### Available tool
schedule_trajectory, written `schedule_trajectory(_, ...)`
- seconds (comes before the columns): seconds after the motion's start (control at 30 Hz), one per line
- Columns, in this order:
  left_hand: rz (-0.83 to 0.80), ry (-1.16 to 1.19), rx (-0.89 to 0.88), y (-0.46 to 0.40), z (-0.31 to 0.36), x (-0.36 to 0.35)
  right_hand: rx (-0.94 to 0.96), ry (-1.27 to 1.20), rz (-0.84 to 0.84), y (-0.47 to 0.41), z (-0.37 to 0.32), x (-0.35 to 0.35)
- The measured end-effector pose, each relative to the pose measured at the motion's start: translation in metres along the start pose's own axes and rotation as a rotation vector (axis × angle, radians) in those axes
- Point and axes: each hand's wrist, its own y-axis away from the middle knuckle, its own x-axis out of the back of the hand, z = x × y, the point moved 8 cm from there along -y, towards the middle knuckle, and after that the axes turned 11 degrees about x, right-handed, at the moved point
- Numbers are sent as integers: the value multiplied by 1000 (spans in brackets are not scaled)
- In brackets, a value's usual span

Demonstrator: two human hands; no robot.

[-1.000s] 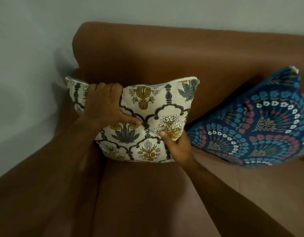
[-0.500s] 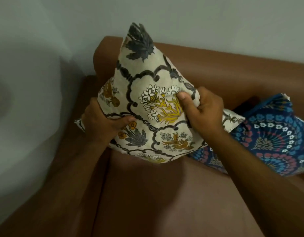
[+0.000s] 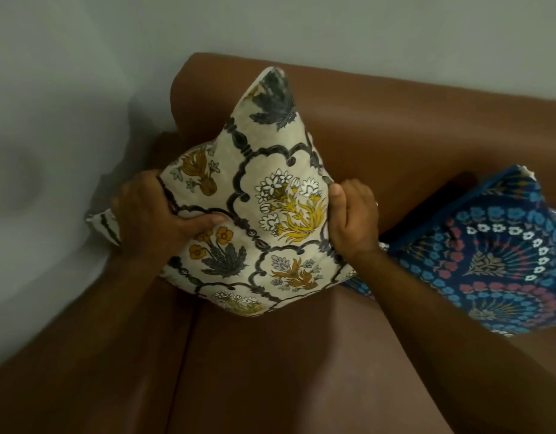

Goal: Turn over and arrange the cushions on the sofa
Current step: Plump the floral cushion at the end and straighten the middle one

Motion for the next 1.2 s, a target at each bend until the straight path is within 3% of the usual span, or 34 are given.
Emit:
schedule_trajectory(0.2, -44, -6, -66, 15, -5, 0, -121, -121, 50, 8, -16, 9)
schedule_trajectory(0.43, -38, -106, -62, 29, -4, -9, -115, -90, -189, 2, -31, -20)
schedule_trajectory(0.53, 32, -103, -172, 37, 8, -1, -56, -122, -61, -2, -42, 2)
schedule_trajectory(0.6, 13, -141, -273, 45, 15, -7, 53, -111, -64, 3, -57, 4)
schedule_trajectory(0.7, -93, -161, -160, 41, -12, -16, 1, -40, -245, 25, -37, -11)
schedule_trajectory(0.77, -74, -155, -113, 39, -26, -9, -85, -13, -262, 31, -9, 2)
schedule_trajectory(0.9, 69, -148, -198, 82, 4, 8, 27, -58, -126, 32, -5, 75)
schedule_trajectory(0.97, 79, -52, -335, 126, 50, -3, 94, -21, -1, 33, -7, 127)
schedule_trajectory(1.03, -21, 108, -492, 171, 106, -32, 116, 107, 65, 35, 5, 176)
schedule_trajectory(1.1, -215, 184, -547, 199, 155, -77, 58, 283, 11, 38, 43, 207)
schedule_trajectory(1.2, -538, 133, -404, 209, 205, -144, -72, 483, -210, 51, 116, 220)
